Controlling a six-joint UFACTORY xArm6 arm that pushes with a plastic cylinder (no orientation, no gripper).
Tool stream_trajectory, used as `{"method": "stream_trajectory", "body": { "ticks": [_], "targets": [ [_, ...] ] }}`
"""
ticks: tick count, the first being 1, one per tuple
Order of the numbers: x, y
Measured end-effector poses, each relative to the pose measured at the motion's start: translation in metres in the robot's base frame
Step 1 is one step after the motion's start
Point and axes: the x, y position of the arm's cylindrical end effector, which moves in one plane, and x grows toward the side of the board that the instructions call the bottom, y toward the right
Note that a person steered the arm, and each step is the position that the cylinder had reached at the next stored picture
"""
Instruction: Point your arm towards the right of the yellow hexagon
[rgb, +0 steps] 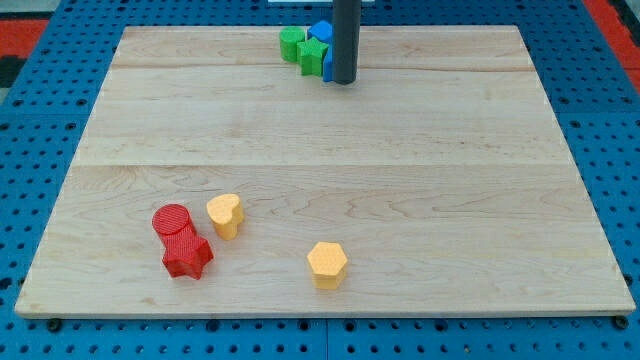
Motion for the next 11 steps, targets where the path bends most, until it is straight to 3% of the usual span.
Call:
{"method": "stream_trajectory", "body": {
  "ticks": [2, 5, 8, 11],
  "targets": [
    [-0.004, 0.015],
    [0.125, 0.015],
    [0.146, 0.019],
    [0.262, 0.035]
  ]
}}
